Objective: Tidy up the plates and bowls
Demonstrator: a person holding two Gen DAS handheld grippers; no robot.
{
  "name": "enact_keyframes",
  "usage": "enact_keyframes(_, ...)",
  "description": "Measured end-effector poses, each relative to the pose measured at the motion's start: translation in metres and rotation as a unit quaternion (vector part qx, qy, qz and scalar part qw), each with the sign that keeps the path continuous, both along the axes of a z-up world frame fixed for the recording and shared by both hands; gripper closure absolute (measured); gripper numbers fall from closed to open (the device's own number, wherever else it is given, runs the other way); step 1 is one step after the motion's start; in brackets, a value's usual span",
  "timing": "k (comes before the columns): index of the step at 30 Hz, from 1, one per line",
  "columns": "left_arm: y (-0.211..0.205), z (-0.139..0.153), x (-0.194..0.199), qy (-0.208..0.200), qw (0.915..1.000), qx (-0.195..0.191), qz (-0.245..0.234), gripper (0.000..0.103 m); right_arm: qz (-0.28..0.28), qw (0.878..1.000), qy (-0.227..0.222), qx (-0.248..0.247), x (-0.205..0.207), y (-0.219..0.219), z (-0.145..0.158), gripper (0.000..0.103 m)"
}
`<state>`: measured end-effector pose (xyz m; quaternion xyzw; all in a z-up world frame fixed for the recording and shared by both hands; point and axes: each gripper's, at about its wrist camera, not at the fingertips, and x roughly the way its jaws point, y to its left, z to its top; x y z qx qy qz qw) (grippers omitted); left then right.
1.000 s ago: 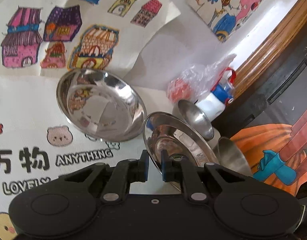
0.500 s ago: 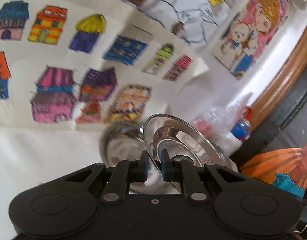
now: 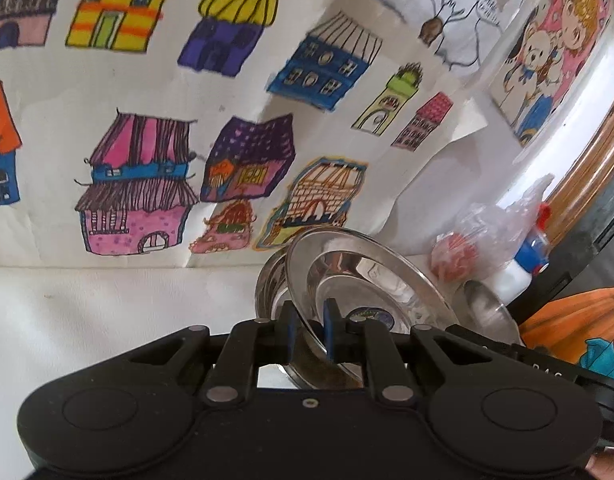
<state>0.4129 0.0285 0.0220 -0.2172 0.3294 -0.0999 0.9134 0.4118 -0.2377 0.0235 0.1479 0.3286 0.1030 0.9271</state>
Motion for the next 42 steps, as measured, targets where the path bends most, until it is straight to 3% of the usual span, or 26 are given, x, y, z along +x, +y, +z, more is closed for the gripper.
enact_keyframes(26, -0.018, -0.010, 0.016, 0.016, 0.9964, 0.083, -0.003, 0.085, 0.015, 0.999, 0.023, -0.041, 0.016, 0.011, -0.006, 0.084)
enact_keyframes(28, -0.020, -0.009, 0.016, 0.017, 0.9958, 0.089, -0.005, 0.084, 0.013, 0.998, 0.021, -0.064, 0.016, 0.014, -0.006, 0.088)
enact_keyframes(33, -0.031, -0.008, 0.018, 0.018, 0.9896, 0.142, -0.011, 0.085, 0.027, 0.994, -0.005, -0.101, 0.012, 0.025, 0.000, 0.088)
enact_keyframes(35, -0.031, -0.009, 0.019, 0.018, 0.9891, 0.146, -0.010, 0.084, 0.026, 0.993, -0.012, -0.111, 0.010, 0.028, 0.002, 0.088)
enact_keyframes(38, -0.026, -0.010, 0.019, 0.019, 0.9910, 0.132, -0.009, 0.079, 0.024, 0.994, -0.011, -0.109, 0.007, 0.027, 0.002, 0.086)
enact_keyframes(42, -0.023, -0.014, 0.018, 0.019, 0.9905, 0.136, -0.004, 0.059, 0.015, 0.994, -0.016, -0.104, -0.001, 0.020, 0.003, 0.077)
